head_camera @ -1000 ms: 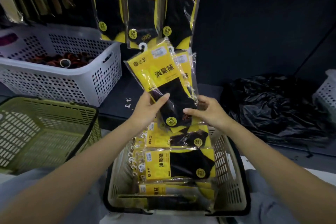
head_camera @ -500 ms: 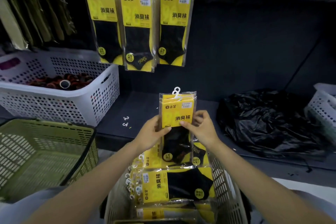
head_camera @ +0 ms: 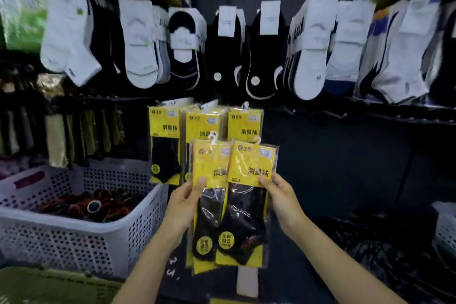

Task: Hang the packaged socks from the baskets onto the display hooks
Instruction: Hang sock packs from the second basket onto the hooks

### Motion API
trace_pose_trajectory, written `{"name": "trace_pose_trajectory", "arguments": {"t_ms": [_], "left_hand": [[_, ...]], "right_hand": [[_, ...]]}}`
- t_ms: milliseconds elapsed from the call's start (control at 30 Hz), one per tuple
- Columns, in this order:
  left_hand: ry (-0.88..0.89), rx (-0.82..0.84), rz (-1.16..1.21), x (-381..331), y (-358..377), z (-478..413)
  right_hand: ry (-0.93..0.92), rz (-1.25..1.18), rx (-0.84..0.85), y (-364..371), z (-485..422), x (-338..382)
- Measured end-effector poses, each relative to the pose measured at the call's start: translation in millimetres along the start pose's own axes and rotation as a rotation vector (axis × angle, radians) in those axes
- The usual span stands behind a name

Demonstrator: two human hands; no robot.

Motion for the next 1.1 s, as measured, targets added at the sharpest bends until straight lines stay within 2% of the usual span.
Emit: {"name": "trace_pose_trajectory", "arguments": {"t_ms": [100,200,300,533,633,767,900,967,1100], "left_hand": [[-0.006,-0.222,0.052,5,-41,2],[0.040,-0.306,0.057,-6,-65,4],[0.067,-0.339,0.113,-12,-79,4],[0.067,-0.313,0.155,-6,-82,2],[0.039,-0.290,0.201,1,-76,-1],[0.043,-0.285,0.182,1,-68,-4],[0.019,-0.303,0.228,7,-64,-3],[0.009,-0.308,0.244,7,-59,-2],[0.005,-0.286,0.235,1,-40,0]], "right_hand": [[-0.027,0.100,-0.088,-10,-19,20],[-0.064,0.164,-0.162,-17,-39,43],[-0.066,0.204,-0.220,-19,-61,57],[-0.086,0.243,-0.214,0,-111,65],[-0.017,0.257,-0.232,-4,-126,52],[0.141,0.158,-0.366,-30,-123,14],[0.173,0.200,-0.465,-42,-94,-4],[0.150,0.189,-0.357,-23,-79,-7],[0.118,0.177,0.062,47,-48,-10]]}}
Point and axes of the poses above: each hand's wrist, its own z-axis away from the middle knuckle, its own y-axis out of the palm, x = y × z, the point moved 10 cm from there along -z, towards the middle knuckle, and after that the axes turned 8 degrees about x, right-handed, at the moved point
